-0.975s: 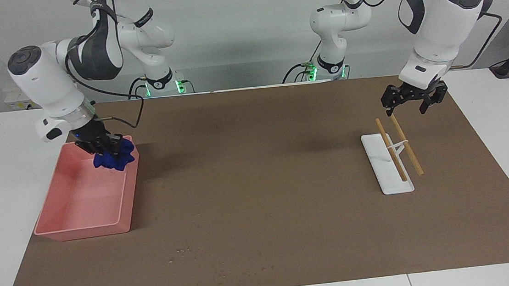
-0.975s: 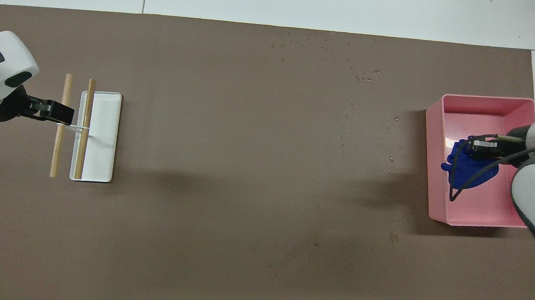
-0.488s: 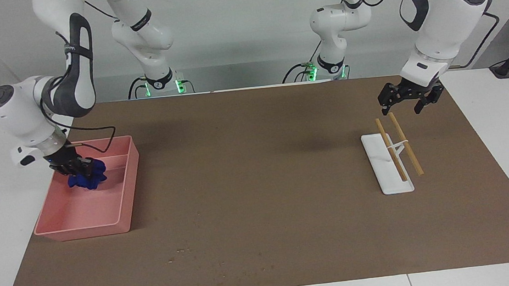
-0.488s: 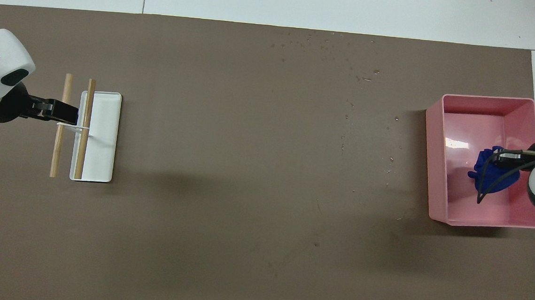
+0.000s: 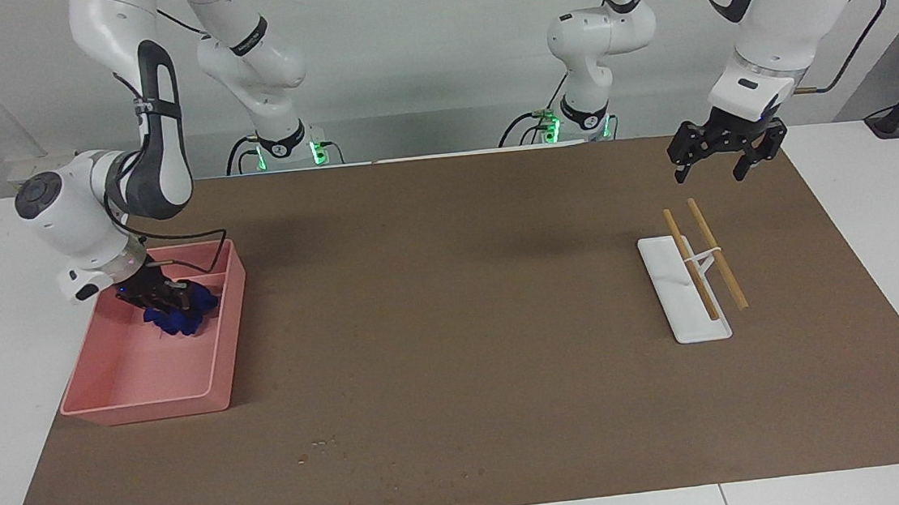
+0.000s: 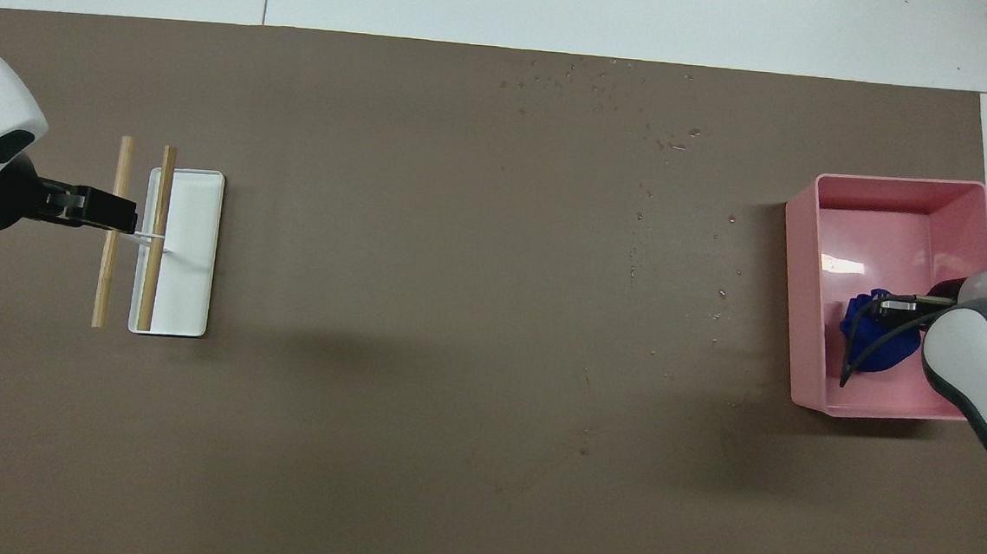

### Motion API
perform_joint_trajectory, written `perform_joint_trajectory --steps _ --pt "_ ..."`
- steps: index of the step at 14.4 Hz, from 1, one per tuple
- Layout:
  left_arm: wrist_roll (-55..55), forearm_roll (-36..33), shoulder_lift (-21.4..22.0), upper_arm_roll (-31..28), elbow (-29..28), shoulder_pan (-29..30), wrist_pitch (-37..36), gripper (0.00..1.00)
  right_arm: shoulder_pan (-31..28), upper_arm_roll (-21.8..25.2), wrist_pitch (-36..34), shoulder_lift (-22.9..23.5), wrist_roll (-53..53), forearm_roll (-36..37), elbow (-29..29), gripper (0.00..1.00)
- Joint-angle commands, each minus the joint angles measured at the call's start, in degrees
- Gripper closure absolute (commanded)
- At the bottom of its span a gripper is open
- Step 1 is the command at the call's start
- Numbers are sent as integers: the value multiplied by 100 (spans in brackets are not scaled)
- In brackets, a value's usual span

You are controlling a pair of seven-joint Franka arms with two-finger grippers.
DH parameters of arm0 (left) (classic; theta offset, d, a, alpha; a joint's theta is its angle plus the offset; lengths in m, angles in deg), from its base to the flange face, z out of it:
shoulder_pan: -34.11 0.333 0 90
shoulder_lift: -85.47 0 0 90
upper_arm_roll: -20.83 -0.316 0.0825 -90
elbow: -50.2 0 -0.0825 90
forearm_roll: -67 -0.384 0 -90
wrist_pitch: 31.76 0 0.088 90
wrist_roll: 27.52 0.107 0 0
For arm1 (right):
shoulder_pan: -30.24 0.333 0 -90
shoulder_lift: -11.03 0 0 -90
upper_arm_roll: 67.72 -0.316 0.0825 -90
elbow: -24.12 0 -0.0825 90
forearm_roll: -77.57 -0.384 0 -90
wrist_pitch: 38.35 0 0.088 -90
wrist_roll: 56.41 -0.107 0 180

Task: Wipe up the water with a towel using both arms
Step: 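Carry the blue cloth into the pink bin with the right gripper, then open the right gripper and lift it away from the cloth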

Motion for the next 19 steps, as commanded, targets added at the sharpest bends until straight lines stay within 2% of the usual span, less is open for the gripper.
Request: perform_joint_trajectory --steps 1,4,8,10,13,19 --pt "-35 45 34 -58 192 -17 -292 0 18 -30 -548 -195 2 374 399 0" --pt "-26 -121 -228 -49 850 -52 -1056 0 360 -39 -1189 -467 -42 542 980 0" --pt "36 -130 -194 -49 773 -26 -969 0 895 -74 -2480 -486 -1128 823 2235 0" --pt "27 -130 -194 -49 720 -17 -734 0 1186 -74 -2947 -503 -1648 850 2676 0" --pt "36 -130 -80 -58 387 53 -434 0 1397 -196 -3834 -556 -1844 735 3361 0" --pt "36 -130 -27 -49 298 62 -424 0 1442 -276 -4319 -740 -1976 727 3302 0"
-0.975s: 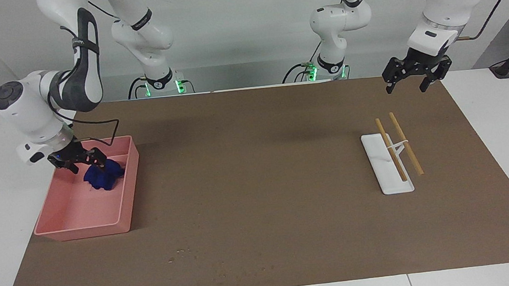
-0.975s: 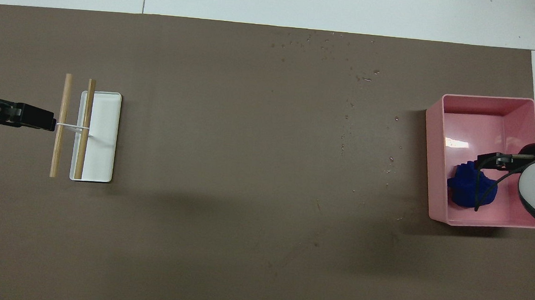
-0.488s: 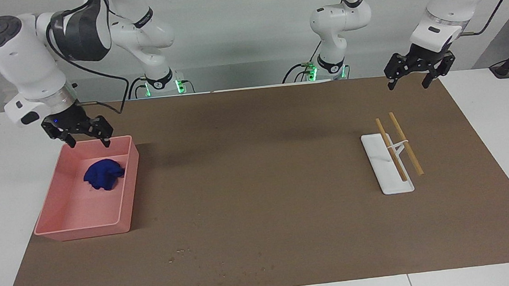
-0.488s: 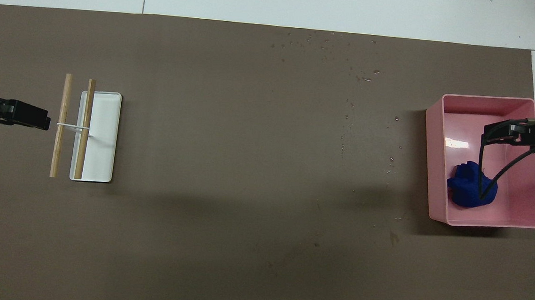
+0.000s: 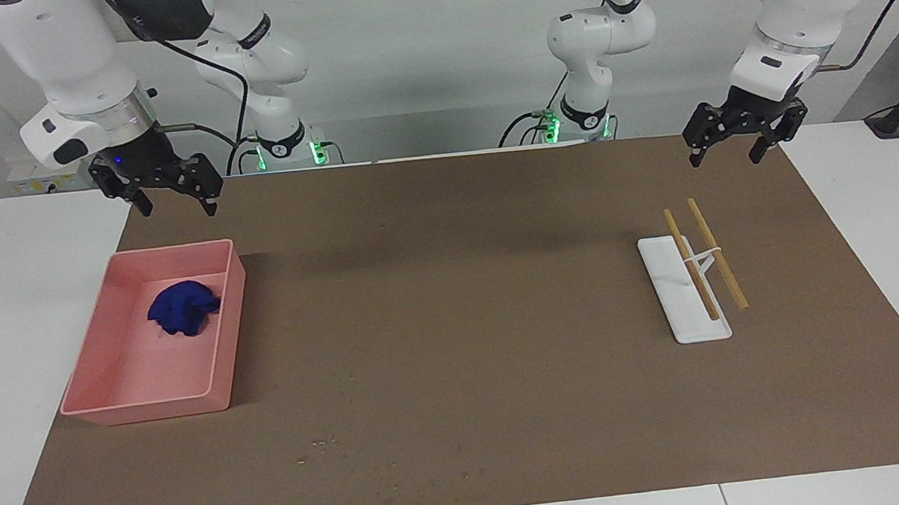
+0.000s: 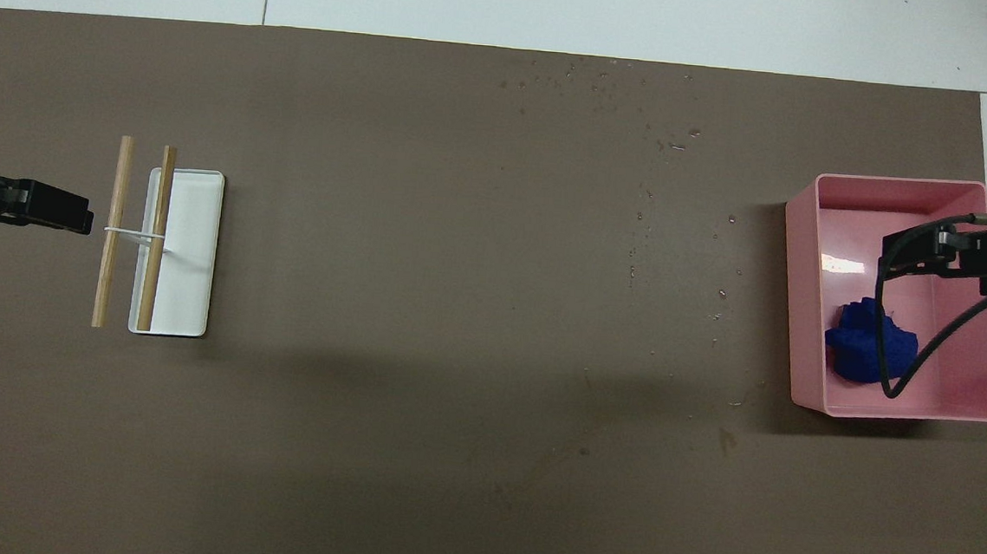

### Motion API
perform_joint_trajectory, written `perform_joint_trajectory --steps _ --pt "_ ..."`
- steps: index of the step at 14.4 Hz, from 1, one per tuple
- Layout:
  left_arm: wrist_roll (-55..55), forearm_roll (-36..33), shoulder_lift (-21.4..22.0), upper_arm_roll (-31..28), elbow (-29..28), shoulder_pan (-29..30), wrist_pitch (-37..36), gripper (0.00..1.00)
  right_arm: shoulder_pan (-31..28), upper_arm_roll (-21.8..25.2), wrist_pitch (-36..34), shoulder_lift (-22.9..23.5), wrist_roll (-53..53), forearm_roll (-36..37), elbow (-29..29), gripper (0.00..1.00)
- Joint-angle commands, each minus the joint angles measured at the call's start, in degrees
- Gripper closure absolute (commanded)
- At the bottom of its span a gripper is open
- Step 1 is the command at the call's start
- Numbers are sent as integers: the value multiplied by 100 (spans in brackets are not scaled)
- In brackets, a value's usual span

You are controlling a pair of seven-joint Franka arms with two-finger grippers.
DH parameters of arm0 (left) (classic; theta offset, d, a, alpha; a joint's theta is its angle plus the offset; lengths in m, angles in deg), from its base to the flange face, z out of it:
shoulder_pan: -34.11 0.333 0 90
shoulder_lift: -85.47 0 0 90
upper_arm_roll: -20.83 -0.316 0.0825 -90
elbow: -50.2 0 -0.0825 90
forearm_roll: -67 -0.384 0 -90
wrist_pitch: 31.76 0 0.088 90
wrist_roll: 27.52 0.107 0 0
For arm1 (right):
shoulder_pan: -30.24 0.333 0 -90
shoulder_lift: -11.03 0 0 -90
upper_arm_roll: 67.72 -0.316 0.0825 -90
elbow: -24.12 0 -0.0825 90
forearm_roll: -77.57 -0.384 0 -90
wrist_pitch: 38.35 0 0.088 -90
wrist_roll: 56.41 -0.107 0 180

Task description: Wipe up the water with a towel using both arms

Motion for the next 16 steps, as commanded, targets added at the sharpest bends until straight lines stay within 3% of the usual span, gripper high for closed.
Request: perform_joint_trajectory --steps 1,16 --pt "33 -73 146 10 -214 29 134 0 -30 -17 -287 -177 -91 40 -84 0" --pt "16 -73 216 2 -355 29 178 0 -30 -17 -394 -477 -30 32 -366 0"
